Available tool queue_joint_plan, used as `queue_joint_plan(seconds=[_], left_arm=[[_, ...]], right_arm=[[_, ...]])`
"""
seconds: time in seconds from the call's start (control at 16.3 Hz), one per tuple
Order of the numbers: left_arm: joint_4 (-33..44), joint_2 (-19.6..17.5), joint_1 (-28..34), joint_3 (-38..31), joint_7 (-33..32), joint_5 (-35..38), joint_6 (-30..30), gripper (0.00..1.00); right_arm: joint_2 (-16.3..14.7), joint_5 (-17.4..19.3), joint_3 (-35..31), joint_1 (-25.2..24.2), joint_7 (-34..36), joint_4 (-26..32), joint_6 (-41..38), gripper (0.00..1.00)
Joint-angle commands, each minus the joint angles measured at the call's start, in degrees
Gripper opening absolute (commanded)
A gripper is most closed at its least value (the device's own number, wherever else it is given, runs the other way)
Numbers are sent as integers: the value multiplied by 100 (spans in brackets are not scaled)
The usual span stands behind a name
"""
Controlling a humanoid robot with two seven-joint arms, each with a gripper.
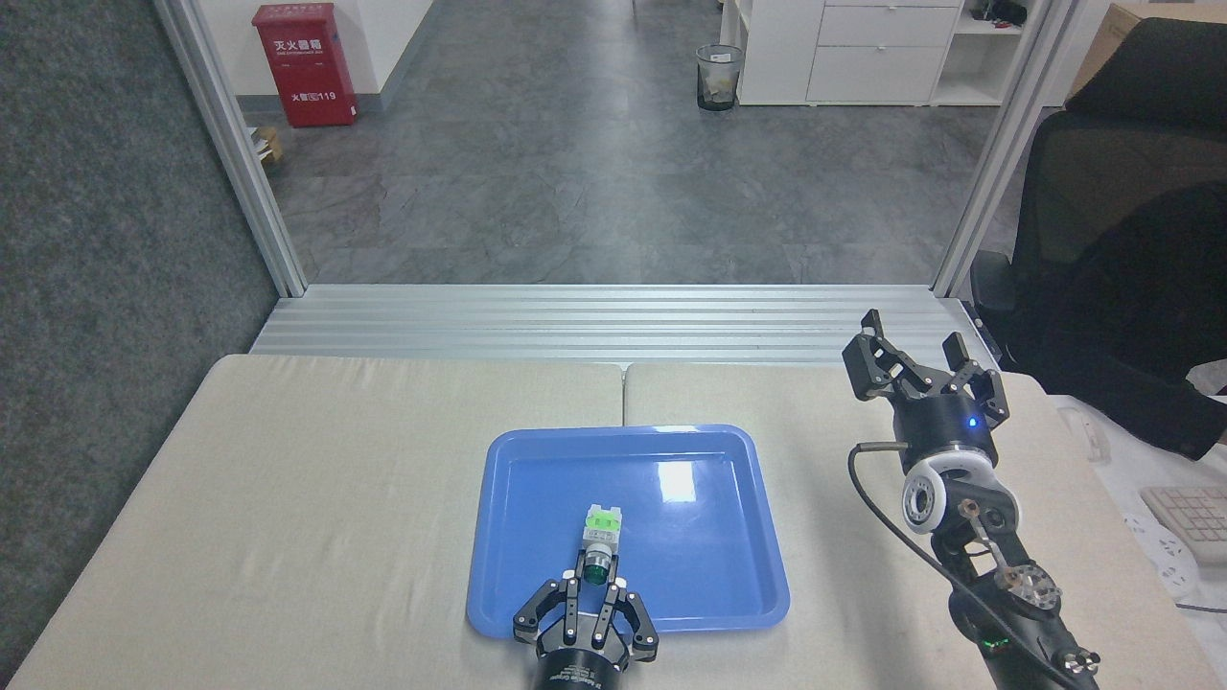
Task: Pick up switch part and place in tray
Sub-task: 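Lower the switch part into the tray and open the left gripper, then raise the open left gripper up and away from the tray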
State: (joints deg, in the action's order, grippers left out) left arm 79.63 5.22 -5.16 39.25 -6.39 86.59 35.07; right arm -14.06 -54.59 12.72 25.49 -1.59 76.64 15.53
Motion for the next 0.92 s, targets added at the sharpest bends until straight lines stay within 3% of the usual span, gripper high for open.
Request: queue_joint_plan(seconds=[0.0,0.06,0.43,0.55,0.67,0.8,0.86], left_arm=[[-193,146,-291,724,-117,16,227,46],[-202,163,-414,724,-125,-2,402,99],[-185,155,-1117,-12,-143,-177,422,100],[-141,-81,-1782,-799,-222,-815,125,100],[-289,-668,-2496,-2091,-205,-1939,-1119,100],[-465,-1301,-2569,-2849,-143,-2574,-2428,100],[-474,-1409,-2490,-3227,-134,-2864,-3009,100]], right_arm=[[0,1,3,0,1,0,3,100],[0,1,-6,0,1,0,-6,100],[0,1,3,0,1,9,3,100],[0,1,3,0,1,0,3,100],[0,1,-6,0,1,0,3,100],[0,1,-6,0,1,0,3,100],[0,1,3,0,1,0,3,100]])
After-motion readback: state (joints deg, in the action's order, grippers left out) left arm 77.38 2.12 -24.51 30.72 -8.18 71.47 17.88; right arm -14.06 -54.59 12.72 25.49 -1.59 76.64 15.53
